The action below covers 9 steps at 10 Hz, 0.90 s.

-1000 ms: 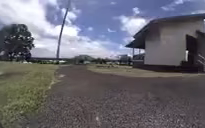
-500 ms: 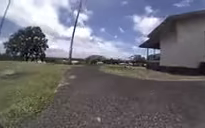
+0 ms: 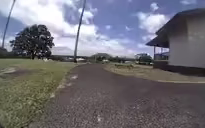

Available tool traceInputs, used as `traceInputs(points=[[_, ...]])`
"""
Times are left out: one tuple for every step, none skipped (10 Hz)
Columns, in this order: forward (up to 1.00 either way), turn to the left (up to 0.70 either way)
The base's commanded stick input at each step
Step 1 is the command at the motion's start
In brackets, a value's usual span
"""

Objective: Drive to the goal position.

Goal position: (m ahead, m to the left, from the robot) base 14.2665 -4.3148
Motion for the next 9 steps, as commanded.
traceInputs(points=[[0.70,0.00],[0.70,0.01],[0.70,0.02],[0.70,0.02],[0.70,0.01],[0.70,0.00],[0.70,0.00],[0.70,0.00],[0.70,0.00]])
